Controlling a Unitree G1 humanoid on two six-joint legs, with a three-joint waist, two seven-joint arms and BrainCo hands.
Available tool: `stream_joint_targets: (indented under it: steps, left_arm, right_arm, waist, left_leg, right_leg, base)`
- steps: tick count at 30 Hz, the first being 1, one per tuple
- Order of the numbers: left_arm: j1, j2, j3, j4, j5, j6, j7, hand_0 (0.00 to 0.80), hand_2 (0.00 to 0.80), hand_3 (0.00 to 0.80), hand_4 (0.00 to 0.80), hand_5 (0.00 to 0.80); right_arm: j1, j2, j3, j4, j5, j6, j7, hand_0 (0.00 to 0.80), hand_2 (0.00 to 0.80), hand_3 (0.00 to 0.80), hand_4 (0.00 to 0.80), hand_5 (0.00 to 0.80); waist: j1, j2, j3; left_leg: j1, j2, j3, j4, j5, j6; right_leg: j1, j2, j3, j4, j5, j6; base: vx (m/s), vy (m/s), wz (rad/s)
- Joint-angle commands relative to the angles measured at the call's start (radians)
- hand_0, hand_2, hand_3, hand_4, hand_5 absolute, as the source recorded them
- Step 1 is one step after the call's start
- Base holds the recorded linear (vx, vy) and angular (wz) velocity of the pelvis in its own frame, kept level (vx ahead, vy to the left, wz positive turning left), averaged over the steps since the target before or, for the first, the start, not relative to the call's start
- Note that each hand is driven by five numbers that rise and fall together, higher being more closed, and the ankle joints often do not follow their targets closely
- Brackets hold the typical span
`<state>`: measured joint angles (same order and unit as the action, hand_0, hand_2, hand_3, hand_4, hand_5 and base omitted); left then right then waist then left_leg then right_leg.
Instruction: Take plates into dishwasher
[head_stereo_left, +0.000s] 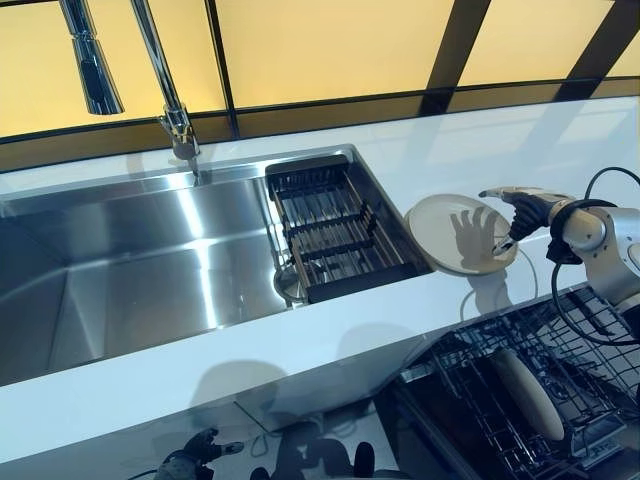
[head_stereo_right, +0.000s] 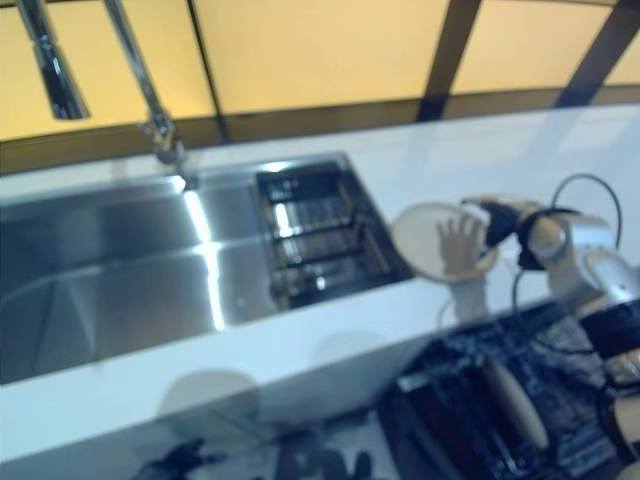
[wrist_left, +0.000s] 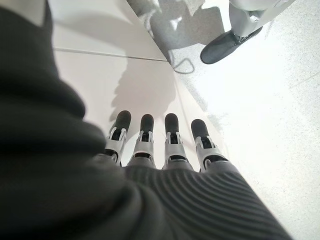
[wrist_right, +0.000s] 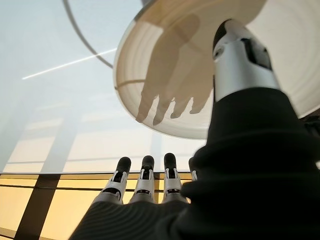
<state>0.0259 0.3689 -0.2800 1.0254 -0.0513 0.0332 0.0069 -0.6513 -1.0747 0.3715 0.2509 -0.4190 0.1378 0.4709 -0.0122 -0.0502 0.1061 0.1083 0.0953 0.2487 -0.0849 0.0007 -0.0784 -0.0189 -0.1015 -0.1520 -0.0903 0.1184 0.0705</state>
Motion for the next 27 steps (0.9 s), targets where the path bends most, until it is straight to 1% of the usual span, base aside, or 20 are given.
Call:
stream_joint_targets:
  steps: [1,6,10,15,22,27]
  left_arm:
    - [-0.052,0.015,0.028,0.045,0.038,-0.038,0.008,0.000,0.000,0.000,0.000,0.000]
    - [-0.041,0.015,0.054,0.059,0.046,-0.047,0.010,0.000,0.000,0.000,0.000,0.000]
    - [-0.033,0.015,0.065,0.064,0.045,-0.053,0.009,0.000,0.000,0.000,0.000,0.000]
    - [-0.029,0.011,0.075,0.070,0.049,-0.064,0.012,0.000,0.000,0.000,0.000,0.000]
    - [-0.030,0.009,0.082,0.081,0.052,-0.071,0.012,0.000,0.000,0.000,0.000,0.000]
    - [-0.032,0.004,0.079,0.079,0.054,-0.064,0.018,0.000,0.000,0.000,0.000,0.000]
  right_arm:
    - [0.009,-0.012,-0.070,-0.063,0.015,0.006,-0.025,0.000,0.000,0.000,0.000,0.000]
    - [0.098,-0.039,-0.172,-0.154,0.040,0.016,-0.019,0.000,0.000,0.000,0.000,0.000]
    - [0.168,-0.048,-0.227,-0.207,0.056,0.022,-0.001,0.000,0.000,0.000,0.000,0.000]
    - [0.244,-0.043,-0.283,-0.250,0.058,0.005,0.024,0.000,0.000,0.000,0.000,0.000]
    - [0.309,-0.008,-0.305,-0.296,0.055,-0.006,0.060,0.000,0.000,0.000,0.000,0.000]
    - [0.319,0.031,-0.284,-0.295,0.033,-0.021,0.071,0.000,0.000,0.000,0.000,0.000]
  waist:
    - [-0.001,-0.035,-0.005]
    - [-0.013,-0.038,-0.006]
    - [-0.020,-0.040,-0.009]
    - [-0.029,-0.045,-0.011]
    - [-0.032,-0.048,-0.010]
    - [-0.026,-0.047,-0.006]
  left_leg:
    - [-0.016,-0.009,-0.009,-0.002,0.020,0.014]
    - [-0.015,-0.010,-0.007,-0.002,0.016,0.014]
    - [-0.012,-0.011,-0.004,-0.002,0.014,0.015]
    - [-0.007,-0.012,0.004,-0.002,0.010,0.016]
    - [-0.003,-0.012,0.010,-0.002,0.009,0.016]
    - [-0.002,-0.013,0.005,-0.002,0.009,0.017]
  right_leg:
    - [0.077,-0.021,-0.063,0.026,-0.058,0.030]
    - [0.078,-0.019,-0.058,0.027,-0.060,0.033]
    - [0.077,-0.017,-0.054,0.027,-0.060,0.034]
    - [0.080,-0.015,-0.051,0.026,-0.060,0.035]
    - [0.083,-0.014,-0.053,0.026,-0.057,0.037]
    - [0.086,-0.013,-0.054,0.024,-0.056,0.037]
  base:
    - [0.000,0.000,0.00]
    - [0.000,0.000,0.00]
    - [0.000,0.000,0.00]
    - [0.000,0.000,0.00]
    - [-0.001,-0.001,-0.01]
    - [0.000,0.000,0.00]
